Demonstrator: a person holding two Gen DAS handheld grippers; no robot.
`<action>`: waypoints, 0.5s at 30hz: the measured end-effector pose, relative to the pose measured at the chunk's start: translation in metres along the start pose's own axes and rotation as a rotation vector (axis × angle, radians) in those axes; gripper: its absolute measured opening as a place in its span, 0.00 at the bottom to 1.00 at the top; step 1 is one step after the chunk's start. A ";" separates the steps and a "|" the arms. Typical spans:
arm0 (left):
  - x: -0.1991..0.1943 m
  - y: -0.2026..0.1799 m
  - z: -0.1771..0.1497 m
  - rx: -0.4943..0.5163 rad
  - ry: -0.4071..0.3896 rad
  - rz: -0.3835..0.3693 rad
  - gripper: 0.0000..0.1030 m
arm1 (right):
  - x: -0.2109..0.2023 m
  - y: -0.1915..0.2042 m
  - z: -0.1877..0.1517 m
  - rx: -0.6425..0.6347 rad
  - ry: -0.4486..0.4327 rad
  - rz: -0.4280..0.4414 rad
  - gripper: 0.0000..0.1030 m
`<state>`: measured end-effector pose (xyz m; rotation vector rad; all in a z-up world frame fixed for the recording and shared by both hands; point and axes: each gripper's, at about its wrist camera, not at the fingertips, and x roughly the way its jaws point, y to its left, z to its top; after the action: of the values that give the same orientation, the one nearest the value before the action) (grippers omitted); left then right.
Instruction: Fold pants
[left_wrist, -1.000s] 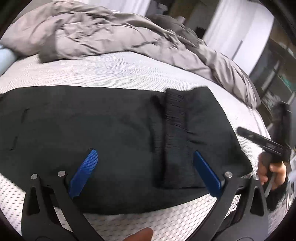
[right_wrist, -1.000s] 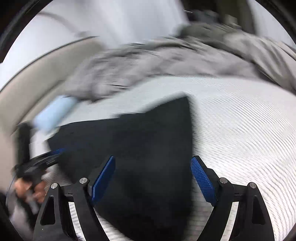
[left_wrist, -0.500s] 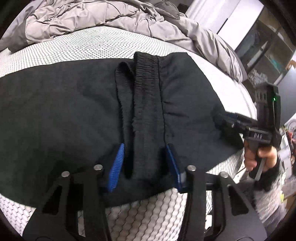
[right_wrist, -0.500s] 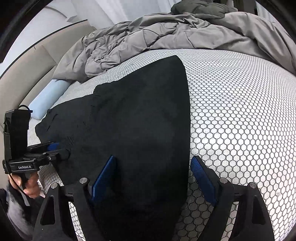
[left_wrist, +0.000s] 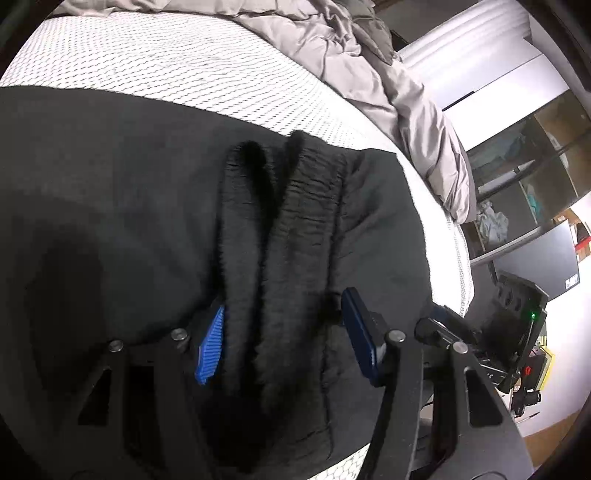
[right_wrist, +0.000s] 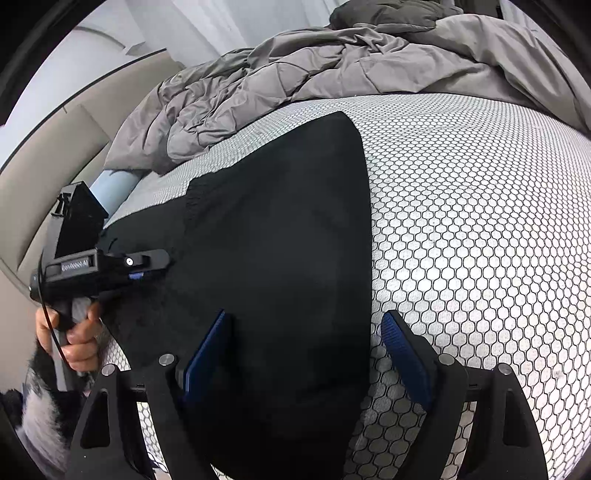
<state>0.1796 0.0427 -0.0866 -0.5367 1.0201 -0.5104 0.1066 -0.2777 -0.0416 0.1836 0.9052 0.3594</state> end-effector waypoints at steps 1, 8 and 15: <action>0.000 -0.004 -0.001 0.005 -0.022 0.008 0.31 | 0.000 0.000 0.001 0.005 -0.002 0.002 0.83; -0.027 -0.026 -0.009 0.093 -0.169 0.047 0.08 | 0.004 0.006 0.008 0.018 -0.014 0.004 0.83; -0.097 0.012 0.001 -0.026 -0.307 0.133 0.07 | 0.004 0.024 0.016 0.013 -0.049 0.037 0.83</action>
<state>0.1402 0.1122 -0.0308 -0.5471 0.7634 -0.2864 0.1164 -0.2543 -0.0274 0.2199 0.8569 0.3819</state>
